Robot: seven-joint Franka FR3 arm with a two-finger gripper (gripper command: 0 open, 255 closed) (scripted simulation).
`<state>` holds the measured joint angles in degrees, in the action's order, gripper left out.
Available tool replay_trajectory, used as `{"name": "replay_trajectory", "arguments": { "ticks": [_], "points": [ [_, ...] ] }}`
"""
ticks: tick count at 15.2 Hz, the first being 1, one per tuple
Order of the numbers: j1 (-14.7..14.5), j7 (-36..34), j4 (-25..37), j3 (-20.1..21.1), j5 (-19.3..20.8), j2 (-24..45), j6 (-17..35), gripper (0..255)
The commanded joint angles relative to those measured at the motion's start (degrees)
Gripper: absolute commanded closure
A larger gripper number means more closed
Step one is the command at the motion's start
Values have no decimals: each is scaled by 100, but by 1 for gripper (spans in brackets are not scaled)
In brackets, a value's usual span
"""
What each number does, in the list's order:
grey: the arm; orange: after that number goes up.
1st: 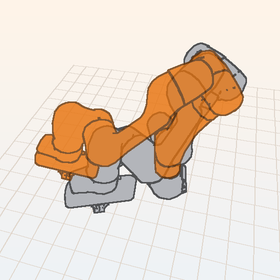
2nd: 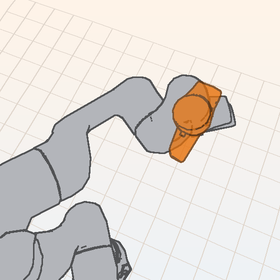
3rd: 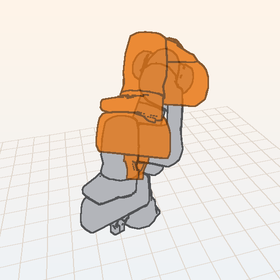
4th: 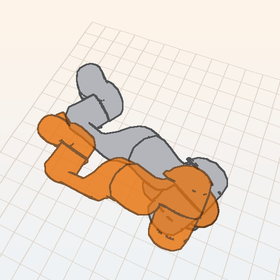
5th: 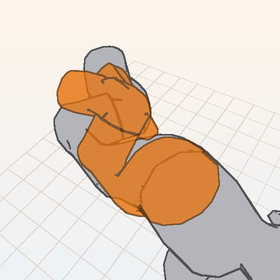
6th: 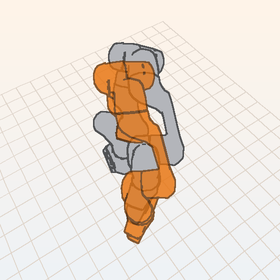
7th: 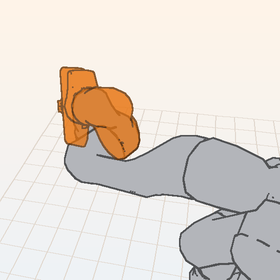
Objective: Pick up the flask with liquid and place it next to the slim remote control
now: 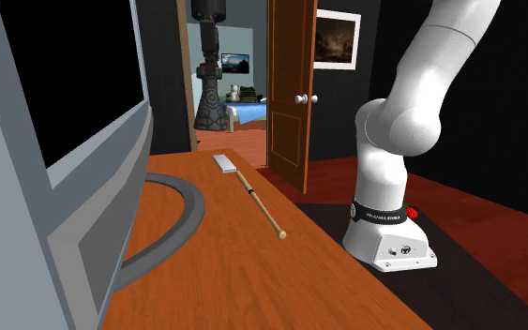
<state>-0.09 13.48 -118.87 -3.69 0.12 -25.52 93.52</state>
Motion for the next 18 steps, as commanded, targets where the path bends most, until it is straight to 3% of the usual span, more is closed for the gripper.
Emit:
{"name": "replay_trajectory", "arguments": {
  "ticks": [1,8,14,18],
  "points": [
    [76,257,230,-186,64,242,14,255],
    [344,1167,1134,-824,131,1160,23,255],
    [612,1967,2212,-1315,-36,2156,-89,255],
    [637,2019,2019,-1339,-45,2192,137,255]
  ]
}}
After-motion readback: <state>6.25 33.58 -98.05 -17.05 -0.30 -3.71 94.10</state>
